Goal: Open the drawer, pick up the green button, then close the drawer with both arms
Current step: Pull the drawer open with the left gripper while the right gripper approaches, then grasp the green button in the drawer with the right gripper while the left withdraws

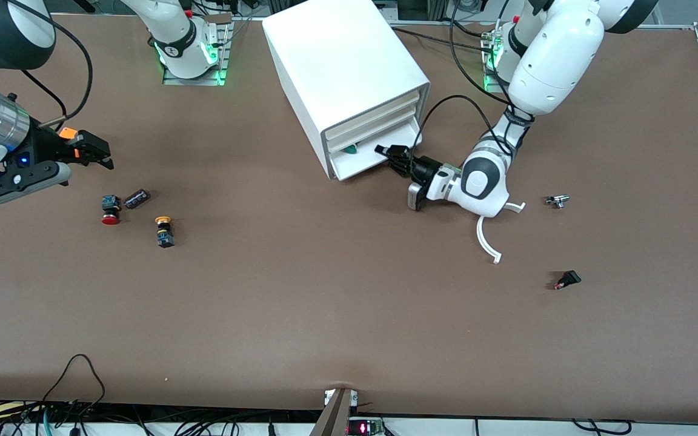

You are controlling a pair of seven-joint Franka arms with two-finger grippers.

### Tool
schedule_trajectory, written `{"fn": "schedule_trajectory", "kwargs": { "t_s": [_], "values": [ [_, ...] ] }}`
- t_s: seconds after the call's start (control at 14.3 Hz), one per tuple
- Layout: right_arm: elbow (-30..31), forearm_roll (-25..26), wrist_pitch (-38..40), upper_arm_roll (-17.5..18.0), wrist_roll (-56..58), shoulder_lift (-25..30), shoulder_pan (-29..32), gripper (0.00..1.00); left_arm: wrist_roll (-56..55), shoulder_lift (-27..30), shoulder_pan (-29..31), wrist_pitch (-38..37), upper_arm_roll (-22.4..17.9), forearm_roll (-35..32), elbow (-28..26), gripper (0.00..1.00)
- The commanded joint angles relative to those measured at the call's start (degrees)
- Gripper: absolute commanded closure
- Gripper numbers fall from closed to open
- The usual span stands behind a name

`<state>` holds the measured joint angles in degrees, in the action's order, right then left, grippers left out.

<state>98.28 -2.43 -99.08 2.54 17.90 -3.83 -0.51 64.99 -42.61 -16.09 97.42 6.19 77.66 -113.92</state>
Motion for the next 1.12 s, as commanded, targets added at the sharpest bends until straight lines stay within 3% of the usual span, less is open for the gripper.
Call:
{"fn": "schedule_trajectory", "kwargs": {
  "t_s": [0.0,0.49,0.56,0.63,0.7,1.05],
  "values": [
    [-1.59,-0.12,-0.06,0.45,-5.75,-1.35,-2.64,0.03,-3.19,0.42,2.19,0.14,0.05,-3.21,2.38,0.88],
    [-10.99,-0.03,-0.06,0.45,-27.62,-11.27,-16.34,0.02,-8.91,0.15,5.54,-0.22,0.05,-8.49,7.74,0.87],
    [-13.27,-0.03,-0.15,0.45,-30.79,-13.38,-18.28,0.02,-9.61,0.24,5.54,-0.3,0.05,-8.49,7.66,0.76],
    [-15.29,0.05,-1.02,0.45,-34.57,-15.49,-20.65,0.02,-11.18,0.24,5.72,-0.3,0.05,-8.58,7.22,0.1],
    [-17.05,0.06,-2.33,0.45,-38.43,-17.51,-22.67,0.02,-13.03,0.33,5.8,-0.48,0.14,-8.58,7.13,0.0],
    [-24.43,0.49,-6.12,0.28,-54.96,-25.95,-32.17,0.02,-20.42,0.85,11.32,-4.52,0.05,-12.17,7.83,0.0]
  ]
}}
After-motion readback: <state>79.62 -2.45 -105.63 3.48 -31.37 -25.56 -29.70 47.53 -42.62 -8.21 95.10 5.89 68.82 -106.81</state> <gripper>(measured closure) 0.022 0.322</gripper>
